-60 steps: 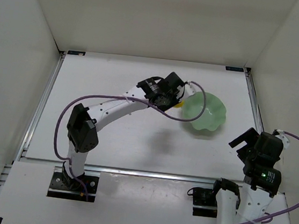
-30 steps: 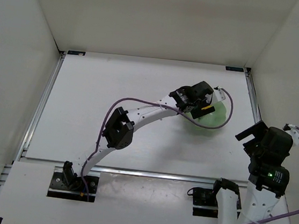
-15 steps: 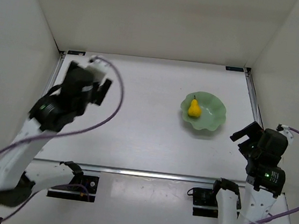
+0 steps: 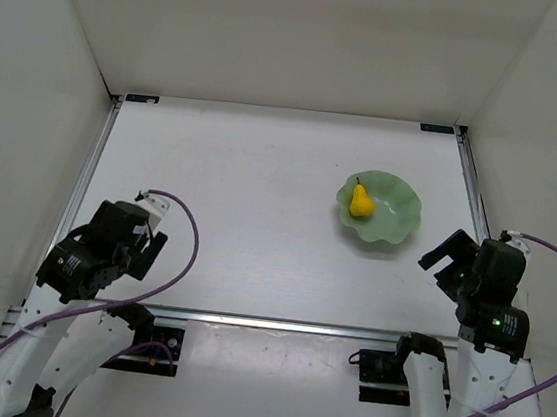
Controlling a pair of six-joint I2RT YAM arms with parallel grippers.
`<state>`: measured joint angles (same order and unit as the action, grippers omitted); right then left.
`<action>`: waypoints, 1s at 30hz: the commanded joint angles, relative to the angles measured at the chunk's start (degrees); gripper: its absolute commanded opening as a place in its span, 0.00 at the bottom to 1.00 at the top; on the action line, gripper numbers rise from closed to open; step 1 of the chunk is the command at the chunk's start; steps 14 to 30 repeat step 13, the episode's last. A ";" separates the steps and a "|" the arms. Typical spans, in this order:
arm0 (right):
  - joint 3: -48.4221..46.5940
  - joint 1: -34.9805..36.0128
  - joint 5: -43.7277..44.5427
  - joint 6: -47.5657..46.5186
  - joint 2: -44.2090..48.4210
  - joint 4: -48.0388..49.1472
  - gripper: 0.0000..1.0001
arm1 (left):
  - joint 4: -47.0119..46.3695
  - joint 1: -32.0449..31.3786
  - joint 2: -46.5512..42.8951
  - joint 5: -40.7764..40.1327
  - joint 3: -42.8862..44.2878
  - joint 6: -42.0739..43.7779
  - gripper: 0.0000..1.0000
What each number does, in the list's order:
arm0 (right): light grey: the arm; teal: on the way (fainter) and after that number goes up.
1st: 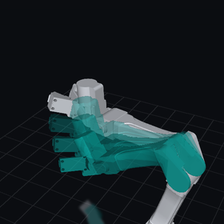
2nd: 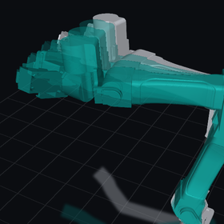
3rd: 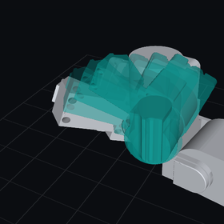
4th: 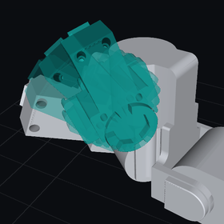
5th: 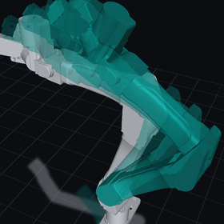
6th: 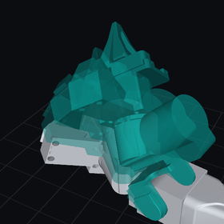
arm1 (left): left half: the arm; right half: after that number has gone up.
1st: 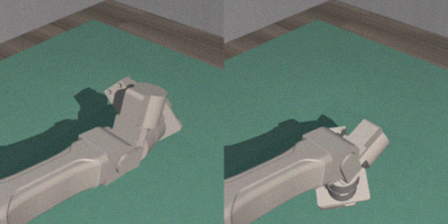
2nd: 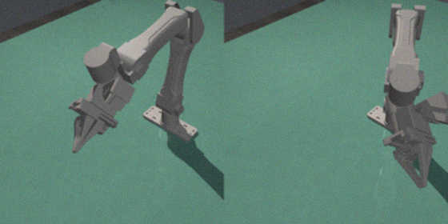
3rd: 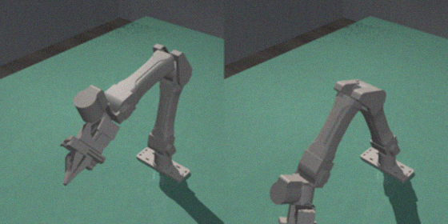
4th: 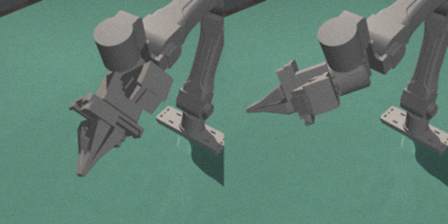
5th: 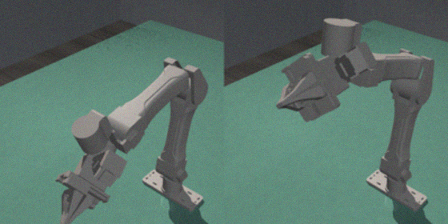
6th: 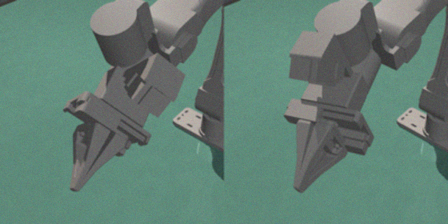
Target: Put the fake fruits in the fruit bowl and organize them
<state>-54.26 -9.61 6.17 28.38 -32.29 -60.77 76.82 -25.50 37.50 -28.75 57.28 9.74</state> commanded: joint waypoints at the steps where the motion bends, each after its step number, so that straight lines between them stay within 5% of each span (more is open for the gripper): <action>1: -4.44 0.38 -1.08 -0.53 0.04 -1.98 1.00 | 0.35 1.68 -2.08 5.88 -0.59 -1.65 1.00; 9: -6.82 0.38 0.07 -0.52 1.26 -6.81 1.00 | -0.26 5.89 -4.89 13.28 -0.59 -2.53 1.00; 30: -6.82 0.38 0.76 -1.66 3.99 -7.34 1.00 | -0.26 7.56 -5.42 13.81 0.64 -2.53 1.00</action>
